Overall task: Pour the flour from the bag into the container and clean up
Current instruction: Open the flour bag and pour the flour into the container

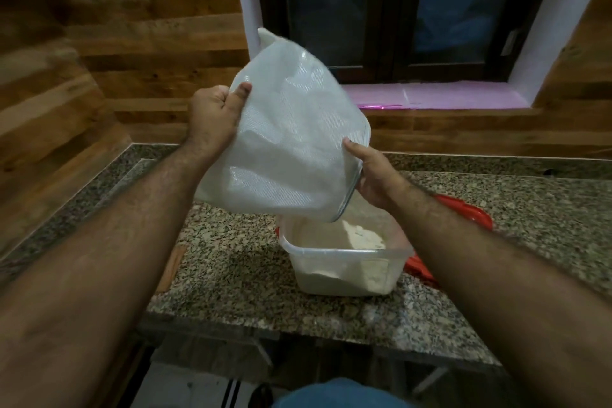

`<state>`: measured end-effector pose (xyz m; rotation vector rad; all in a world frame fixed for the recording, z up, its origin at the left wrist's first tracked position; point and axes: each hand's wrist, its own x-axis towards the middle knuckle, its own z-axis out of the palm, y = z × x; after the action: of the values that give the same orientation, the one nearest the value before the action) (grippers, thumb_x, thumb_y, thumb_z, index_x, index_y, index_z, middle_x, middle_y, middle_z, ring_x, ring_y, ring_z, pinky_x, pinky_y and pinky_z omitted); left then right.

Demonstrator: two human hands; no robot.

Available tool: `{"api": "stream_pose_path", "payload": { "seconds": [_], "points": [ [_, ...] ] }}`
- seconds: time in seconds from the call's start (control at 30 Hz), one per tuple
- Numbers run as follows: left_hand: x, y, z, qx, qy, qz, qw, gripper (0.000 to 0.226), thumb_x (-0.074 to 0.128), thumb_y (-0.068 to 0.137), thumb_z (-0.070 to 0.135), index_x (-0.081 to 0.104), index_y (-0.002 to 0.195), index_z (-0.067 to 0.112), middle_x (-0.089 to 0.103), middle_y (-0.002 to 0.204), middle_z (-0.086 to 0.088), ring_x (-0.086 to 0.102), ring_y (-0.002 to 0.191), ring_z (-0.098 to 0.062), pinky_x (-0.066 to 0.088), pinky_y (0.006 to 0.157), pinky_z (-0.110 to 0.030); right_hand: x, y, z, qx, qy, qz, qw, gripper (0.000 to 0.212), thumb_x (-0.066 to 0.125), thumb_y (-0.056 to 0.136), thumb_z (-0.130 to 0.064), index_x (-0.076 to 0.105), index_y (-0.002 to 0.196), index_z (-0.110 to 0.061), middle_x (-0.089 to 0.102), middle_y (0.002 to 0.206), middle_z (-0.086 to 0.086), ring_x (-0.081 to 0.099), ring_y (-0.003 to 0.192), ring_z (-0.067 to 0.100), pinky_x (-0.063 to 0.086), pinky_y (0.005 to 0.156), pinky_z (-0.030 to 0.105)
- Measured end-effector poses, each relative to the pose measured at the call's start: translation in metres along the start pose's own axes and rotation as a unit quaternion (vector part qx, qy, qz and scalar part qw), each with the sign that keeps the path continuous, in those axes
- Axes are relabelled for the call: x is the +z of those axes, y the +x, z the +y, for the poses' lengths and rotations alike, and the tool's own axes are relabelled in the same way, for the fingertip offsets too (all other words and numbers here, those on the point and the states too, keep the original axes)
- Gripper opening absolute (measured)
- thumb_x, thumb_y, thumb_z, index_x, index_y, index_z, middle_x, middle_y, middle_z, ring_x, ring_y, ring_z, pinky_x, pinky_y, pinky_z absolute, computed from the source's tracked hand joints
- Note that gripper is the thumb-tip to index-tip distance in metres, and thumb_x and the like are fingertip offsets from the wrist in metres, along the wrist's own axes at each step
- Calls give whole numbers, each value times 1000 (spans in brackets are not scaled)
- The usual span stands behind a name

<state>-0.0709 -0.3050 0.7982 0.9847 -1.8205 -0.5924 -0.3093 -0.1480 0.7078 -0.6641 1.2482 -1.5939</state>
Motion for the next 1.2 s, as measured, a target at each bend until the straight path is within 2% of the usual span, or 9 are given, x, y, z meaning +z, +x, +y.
{"api": "stream_pose_path", "payload": {
  "seconds": [0.17, 0.3, 0.43, 0.63, 0.77, 0.87, 1.0, 1.1, 1.2],
  "points": [
    [-15, -5, -18, -9, 22, 37, 999, 73, 59, 98, 68, 69, 81, -2, 72, 78, -20, 63, 64, -28, 56, 58, -44, 7, 2, 7, -1, -21, -36, 999, 33, 64, 105, -28, 63, 137, -20, 74, 130, -3, 70, 119, 20, 59, 87, 35],
    [-24, -15, -32, -44, 32, 81, 995, 62, 61, 102, 61, 68, 75, 5, 65, 70, -3, 56, 59, -17, 46, 57, -26, 10, 6, 14, 0, -74, -82, 994, 41, 62, 104, -32, 60, 143, -17, 71, 137, 1, 66, 129, 24, 56, 97, 37],
    [-27, -23, -55, -102, -18, 66, 992, 48, 65, 103, 52, 66, 73, 16, 64, 67, 6, 55, 53, -4, 45, 55, -22, 20, 4, 19, -27, -131, -92, 987, 49, 59, 101, -53, 64, 139, -24, 72, 138, -2, 66, 130, 23, 47, 115, 53],
    [-34, -23, -102, -241, -86, 50, 965, 48, 63, 103, 56, 77, 98, 10, 81, 98, -6, 78, 89, -25, 64, 76, -41, 51, 10, 14, -49, -172, -123, 976, 47, 57, 102, -49, 58, 144, -29, 69, 141, 1, 65, 132, 27, 43, 117, 62],
    [-30, -26, -144, -344, -158, 28, 925, 39, 58, 107, 53, 77, 106, 19, 82, 101, 0, 80, 92, -22, 66, 80, -40, 85, 18, 9, -32, -204, -136, 969, 55, 67, 100, -37, 45, 151, -33, 64, 142, 1, 68, 127, 25, 53, 110, 57],
    [-28, -28, -176, -391, -185, 14, 901, 42, 57, 107, 55, 77, 111, 18, 82, 100, -2, 81, 90, -24, 66, 77, -40, 116, 25, 14, -41, -219, -111, 969, 51, 61, 106, -24, 45, 154, -25, 66, 137, 3, 71, 120, 23, 61, 101, 47],
    [-36, -26, -215, -407, -180, 14, 896, 43, 66, 100, 60, 73, 95, 18, 80, 92, 0, 80, 82, -22, 65, 75, -38, 163, 46, 43, -2, -222, -8, 975, 41, 60, 105, -20, 55, 146, -21, 68, 133, 6, 71, 115, 27, 62, 97, 52],
    [-49, -24, -257, -380, -122, -23, 917, 56, 75, 91, 65, 76, 94, 9, 82, 91, -5, 81, 82, -27, 65, 68, -37, 186, 71, 83, 35, -274, 68, 959, 42, 68, 91, -34, 64, 132, -22, 73, 126, 10, 74, 106, 31, 64, 89, 58],
    [-55, -31, -298, -342, -74, -59, 935, 46, 78, 91, 58, 75, 93, 12, 81, 90, -5, 79, 81, -27, 64, 66, -37, 203, 82, 118, 75, -316, 116, 939, 42, 69, 97, -33, 60, 136, -21, 71, 124, 7, 73, 104, 32, 64, 89, 57]
  ]
}}
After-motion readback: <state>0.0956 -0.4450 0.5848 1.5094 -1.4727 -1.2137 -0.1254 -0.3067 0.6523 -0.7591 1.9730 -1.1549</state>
